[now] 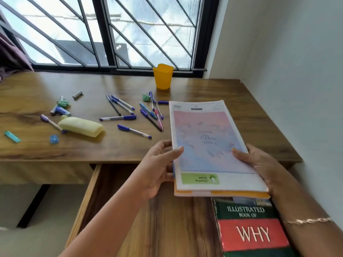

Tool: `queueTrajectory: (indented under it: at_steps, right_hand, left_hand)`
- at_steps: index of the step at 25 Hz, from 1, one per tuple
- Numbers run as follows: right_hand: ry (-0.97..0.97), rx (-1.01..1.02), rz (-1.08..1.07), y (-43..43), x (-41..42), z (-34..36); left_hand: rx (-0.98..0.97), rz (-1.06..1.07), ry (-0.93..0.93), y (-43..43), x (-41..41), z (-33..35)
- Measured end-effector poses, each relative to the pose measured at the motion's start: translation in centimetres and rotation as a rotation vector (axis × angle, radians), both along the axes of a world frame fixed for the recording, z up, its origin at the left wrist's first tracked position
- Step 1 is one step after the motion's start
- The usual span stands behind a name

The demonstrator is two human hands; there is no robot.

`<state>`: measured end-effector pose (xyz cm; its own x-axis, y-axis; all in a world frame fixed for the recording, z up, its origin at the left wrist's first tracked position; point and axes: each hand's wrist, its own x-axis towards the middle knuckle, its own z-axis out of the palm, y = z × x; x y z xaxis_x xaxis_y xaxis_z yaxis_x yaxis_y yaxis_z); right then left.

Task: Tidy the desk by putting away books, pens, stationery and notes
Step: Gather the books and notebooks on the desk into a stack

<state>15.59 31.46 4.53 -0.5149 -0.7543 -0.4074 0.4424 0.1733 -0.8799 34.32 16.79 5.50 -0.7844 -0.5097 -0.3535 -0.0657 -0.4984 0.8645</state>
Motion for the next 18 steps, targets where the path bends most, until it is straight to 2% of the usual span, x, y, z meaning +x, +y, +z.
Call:
queueTrajectory:
  at_steps: [4, 9, 13, 18]
  right_hand:
    - [-0.143, 0.082, 0.143, 4.7, 3.8, -0.5]
    - [-0.251, 0.162, 0.291, 8.2, 7.3, -1.7]
    - [-0.272, 0.224, 0.324, 7.9, 8.8, -4.3]
    - [-0.212, 0.373, 0.189, 3.8, 7.5, -9.1]
  left_hand:
    - [-0.085, -0.017, -0.143, 3.4, 4.7, -0.1]
    - [0.057, -0.062, -0.212, 6.9, 10.2, -0.6]
    - [0.115, -0.087, -0.372, 6.5, 11.4, -3.0]
    - [0.045, -0.049, -0.52, 3.4, 8.3, -7.2]
